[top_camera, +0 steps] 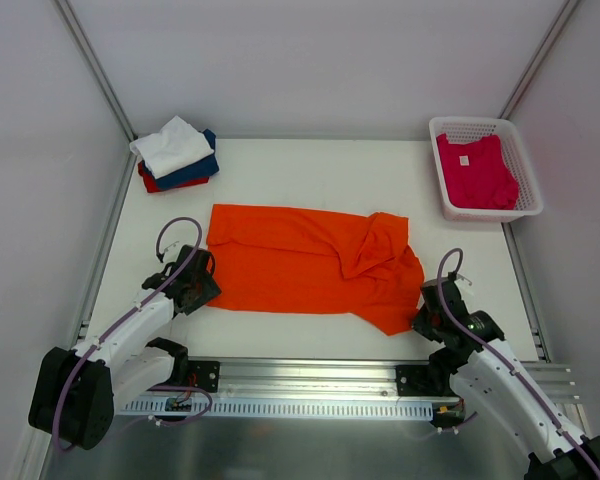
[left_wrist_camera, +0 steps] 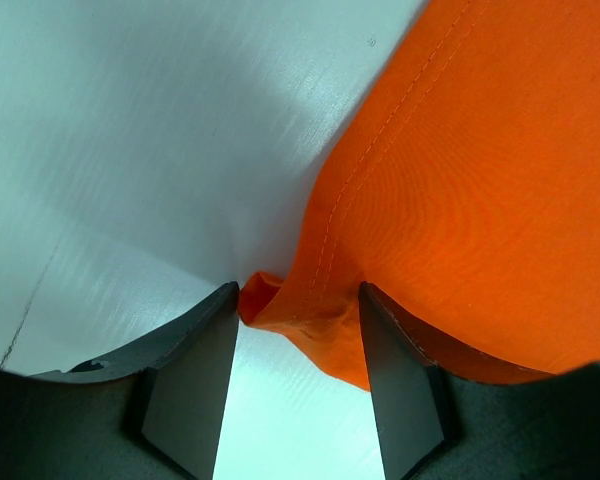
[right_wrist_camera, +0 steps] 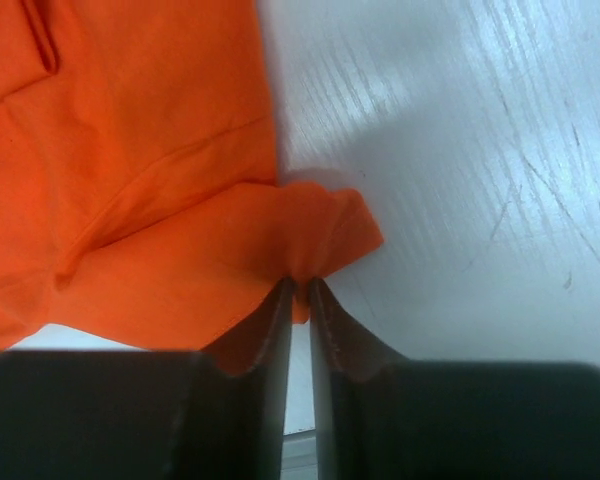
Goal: Fold and stack the t-shirts
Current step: Fold the tshirt
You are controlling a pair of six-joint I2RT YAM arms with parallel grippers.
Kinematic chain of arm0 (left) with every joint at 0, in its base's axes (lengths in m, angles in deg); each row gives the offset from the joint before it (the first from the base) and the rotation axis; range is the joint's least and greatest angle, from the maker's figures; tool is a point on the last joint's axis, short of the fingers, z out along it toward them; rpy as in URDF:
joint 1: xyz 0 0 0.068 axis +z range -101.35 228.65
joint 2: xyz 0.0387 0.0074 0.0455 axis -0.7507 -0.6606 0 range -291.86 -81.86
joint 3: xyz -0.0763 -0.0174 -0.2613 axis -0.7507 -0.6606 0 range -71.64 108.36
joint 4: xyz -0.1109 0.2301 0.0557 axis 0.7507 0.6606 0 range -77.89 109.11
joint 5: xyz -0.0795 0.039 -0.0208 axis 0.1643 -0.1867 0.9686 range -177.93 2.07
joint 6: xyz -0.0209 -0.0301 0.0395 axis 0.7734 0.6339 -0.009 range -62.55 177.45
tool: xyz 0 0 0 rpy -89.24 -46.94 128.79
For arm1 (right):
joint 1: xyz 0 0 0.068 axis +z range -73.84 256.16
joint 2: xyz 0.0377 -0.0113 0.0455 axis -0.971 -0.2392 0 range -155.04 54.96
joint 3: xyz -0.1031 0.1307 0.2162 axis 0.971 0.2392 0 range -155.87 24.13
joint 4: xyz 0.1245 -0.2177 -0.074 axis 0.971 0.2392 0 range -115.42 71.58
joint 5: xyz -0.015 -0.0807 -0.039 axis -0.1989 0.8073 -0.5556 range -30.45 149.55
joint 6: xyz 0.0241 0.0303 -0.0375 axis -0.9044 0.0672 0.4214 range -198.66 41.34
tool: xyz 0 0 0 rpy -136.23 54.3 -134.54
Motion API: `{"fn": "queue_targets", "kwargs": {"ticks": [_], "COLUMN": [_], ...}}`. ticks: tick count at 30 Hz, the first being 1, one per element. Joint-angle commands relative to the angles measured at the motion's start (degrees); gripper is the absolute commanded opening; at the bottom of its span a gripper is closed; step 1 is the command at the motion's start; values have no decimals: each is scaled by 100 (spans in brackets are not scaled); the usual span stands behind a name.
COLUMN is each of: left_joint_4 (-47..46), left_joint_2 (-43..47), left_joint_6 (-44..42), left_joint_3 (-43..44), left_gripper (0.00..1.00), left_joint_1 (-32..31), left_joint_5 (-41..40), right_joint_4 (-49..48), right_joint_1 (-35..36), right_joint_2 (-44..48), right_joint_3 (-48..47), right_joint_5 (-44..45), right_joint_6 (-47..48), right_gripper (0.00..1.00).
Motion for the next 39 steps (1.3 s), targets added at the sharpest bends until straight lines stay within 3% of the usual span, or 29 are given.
{"fn": "queue_targets", "kwargs": {"ticks": [1,6,9,10,13,20,39], "left_joint_4": [-38,-47,-55,-47,-55,-55,-20], "left_joint_2": [-55,-55,-55,-55,-55,-11,270], "left_joint_6": [-85,-94,-94,-85,-85,-85,-252], "left_joint_3": [45,27,36,36,27,1,562], "left_gripper": [51,49,42,33,20,0,0], "left_joint_1": [-61,-61,-61,-70,-70,-70,-61], "left_joint_5": [-40,-23,-23,-23,-23,-5,74], "right_joint_4": [-102,-137,-137,-129,-120,-128,-84], "right_joint_1": [48,56,65,65,74,83,127], "right_joint_2": [18,18,45,53,89,106,-289], "right_joint_3": [6,6,15,15,15,-20,-1162], "right_joint_5": [94,77,59,68,68,77,524], "right_joint_6": [-21,-4,5,5,14,31,532], "right_gripper": [12,0,0,0,0,0,0]}}
